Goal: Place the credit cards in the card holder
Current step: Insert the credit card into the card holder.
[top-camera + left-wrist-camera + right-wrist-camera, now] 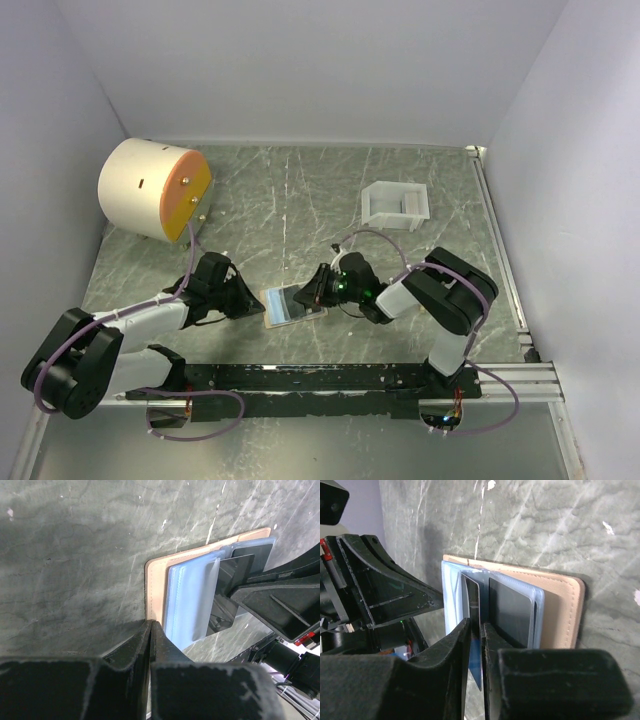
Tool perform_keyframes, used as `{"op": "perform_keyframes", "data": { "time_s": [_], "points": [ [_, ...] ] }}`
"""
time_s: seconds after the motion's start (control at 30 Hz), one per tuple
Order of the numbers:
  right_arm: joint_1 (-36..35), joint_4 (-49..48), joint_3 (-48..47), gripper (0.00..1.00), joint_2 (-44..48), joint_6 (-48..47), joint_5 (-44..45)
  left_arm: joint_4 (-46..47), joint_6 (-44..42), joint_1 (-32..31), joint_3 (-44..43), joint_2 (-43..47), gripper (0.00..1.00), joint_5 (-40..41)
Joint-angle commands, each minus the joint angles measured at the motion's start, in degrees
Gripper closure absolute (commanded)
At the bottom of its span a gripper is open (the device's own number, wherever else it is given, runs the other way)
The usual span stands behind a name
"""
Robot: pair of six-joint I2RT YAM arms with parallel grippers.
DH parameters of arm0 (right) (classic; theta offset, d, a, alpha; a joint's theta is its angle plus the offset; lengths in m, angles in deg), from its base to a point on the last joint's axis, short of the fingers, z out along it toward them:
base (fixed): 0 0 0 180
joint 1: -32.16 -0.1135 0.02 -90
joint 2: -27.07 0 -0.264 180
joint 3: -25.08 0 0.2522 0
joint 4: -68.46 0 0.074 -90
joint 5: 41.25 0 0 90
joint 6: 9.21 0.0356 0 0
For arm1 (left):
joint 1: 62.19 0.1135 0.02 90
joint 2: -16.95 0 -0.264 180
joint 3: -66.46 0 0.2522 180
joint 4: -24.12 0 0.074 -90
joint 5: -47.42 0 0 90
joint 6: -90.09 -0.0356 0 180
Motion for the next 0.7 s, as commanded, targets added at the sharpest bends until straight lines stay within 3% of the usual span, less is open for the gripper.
{"op": "perform_keyframes", "data": {
  "time_s": [0.0, 0.17, 0.3, 0.37, 0.67],
  "points": [
    [-0.6, 10.8, -2.7, 0.84, 1.9, -4.5, 3.1, -3.3, -1.0, -0.1, 1.5, -1.5, 0.88, 0.6],
    [-1.3, 19.1, -5.3, 0.8, 4.2, -7.4, 6.0, -3.5, -1.0, -0.1, 1.4, -1.5, 0.88, 0.6],
    [-1.3, 23.3, -5.6, 0.95, 6.9, -9.4, 8.2, -3.4, -1.0, -0.1, 1.9, -1.8, 0.89, 1.0],
    [-1.3, 23.6, -5.1, 1.0, 7.4, -9.7, 8.7, -3.1, -1.0, 0.0, 2.1, -2.1, 0.89, 1.1],
    [-1.3, 19.3, -2.8, 1.0, 6.7, -7.2, 7.4, -3.0, -0.8, -0.1, 2.3, -2.4, 0.89, 1.2]
  ]
}}
